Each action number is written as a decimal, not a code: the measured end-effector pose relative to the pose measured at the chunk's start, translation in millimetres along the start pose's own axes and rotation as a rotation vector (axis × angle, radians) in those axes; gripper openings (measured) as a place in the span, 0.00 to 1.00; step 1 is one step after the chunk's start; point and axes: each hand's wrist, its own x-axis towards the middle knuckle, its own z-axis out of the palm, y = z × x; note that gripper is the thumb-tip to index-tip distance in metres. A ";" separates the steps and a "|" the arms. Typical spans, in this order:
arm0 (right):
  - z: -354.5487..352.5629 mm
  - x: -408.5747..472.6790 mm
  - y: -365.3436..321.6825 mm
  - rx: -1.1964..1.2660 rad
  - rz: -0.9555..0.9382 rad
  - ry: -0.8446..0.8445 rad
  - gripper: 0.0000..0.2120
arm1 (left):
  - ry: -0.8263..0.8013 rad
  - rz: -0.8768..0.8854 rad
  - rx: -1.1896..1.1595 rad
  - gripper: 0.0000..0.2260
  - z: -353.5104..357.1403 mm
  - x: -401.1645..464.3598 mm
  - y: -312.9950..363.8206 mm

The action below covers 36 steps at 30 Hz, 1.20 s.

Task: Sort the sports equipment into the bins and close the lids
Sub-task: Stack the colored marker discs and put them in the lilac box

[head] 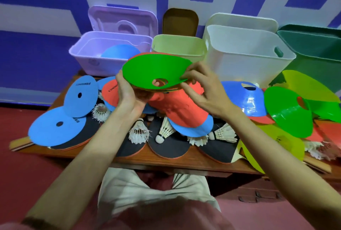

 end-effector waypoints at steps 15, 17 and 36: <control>98.1 100.9 2.7 0.470 0.766 -0.020 0.07 | 0.019 0.076 -0.063 0.19 -32.4 42.0 66.2; 108.7 122.0 5.2 0.476 0.777 -0.018 0.11 | -0.028 0.082 -0.028 0.22 -31.9 57.2 82.4; 213.6 263.6 82.4 0.006 0.640 -0.183 0.14 | 0.219 0.224 0.869 0.14 -69.1 251.3 171.5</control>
